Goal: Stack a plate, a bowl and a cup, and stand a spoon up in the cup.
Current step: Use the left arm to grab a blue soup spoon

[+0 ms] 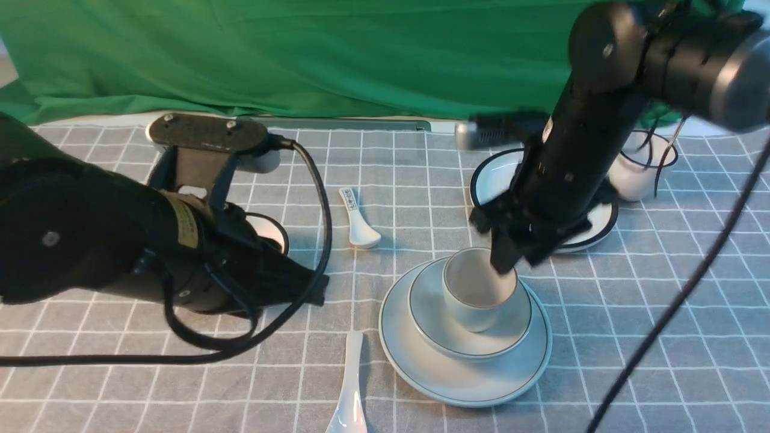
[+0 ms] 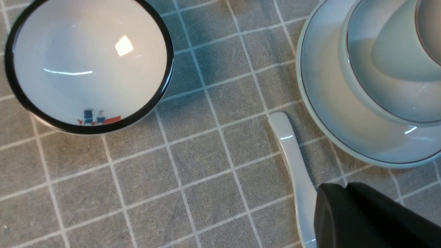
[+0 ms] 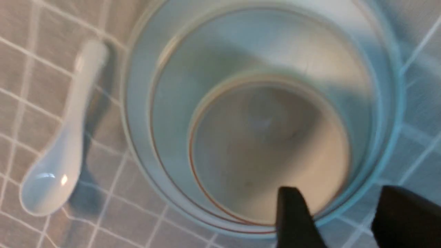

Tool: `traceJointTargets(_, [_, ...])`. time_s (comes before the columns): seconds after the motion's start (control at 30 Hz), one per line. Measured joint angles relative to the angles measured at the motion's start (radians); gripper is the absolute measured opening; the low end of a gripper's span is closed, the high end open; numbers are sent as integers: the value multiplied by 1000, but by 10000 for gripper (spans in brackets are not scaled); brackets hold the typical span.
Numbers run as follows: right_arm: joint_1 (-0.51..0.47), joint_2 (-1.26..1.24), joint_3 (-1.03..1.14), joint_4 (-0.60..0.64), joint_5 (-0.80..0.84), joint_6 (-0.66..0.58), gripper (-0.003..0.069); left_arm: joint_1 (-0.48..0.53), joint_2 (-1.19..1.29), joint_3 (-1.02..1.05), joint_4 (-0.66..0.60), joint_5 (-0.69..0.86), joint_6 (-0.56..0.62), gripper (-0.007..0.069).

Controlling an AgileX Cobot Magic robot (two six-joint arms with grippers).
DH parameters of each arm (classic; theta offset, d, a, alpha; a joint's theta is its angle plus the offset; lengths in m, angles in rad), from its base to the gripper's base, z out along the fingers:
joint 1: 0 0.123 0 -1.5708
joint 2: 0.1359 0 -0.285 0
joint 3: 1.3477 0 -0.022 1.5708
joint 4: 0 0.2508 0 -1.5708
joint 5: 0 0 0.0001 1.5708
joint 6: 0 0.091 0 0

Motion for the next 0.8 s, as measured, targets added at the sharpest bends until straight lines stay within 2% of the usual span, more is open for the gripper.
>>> traceJointTargets(0.03, [0, -7, -2, -3, 0, -1, 309, 0, 10, 0, 0, 0, 0, 9])
traceJointTargets(0.17, [-2, -181, -12, -59, 3, -4, 150, 0, 137, -26, -38, 27, 0, 9])
traceJointTargets(0.2, [-3, -261, -9, -79, 4, -4, 89, 0, 198, -59, -58, 43, 0, 9])
traceJointTargets(0.3, [-8, -404, 24, -115, 4, -4, 27, 0, 295, -121, -82, 62, 0, 18])
traceJointTargets(0.5, [-8, -637, 160, -155, 5, 15, 21, 0, 422, -199, -99, 62, 4, 107])
traceJointTargets(0.63, [-8, -762, 272, -161, 4, 30, 21, 0, 503, -210, -120, 63, 9, 285])
traceJointTargets(0.67, [-8, -766, 276, -162, 4, 31, 21, 0, 506, -210, -120, 63, 9, 293])
traceJointTargets(0.7, [-8, -790, 300, -164, 4, 32, 21, 0, 523, -210, -127, 61, 9, 350])
traceJointTargets(0.8, [-8, -816, 330, -166, 4, 43, 21, 0, 553, -210, -140, 48, 11, 448])
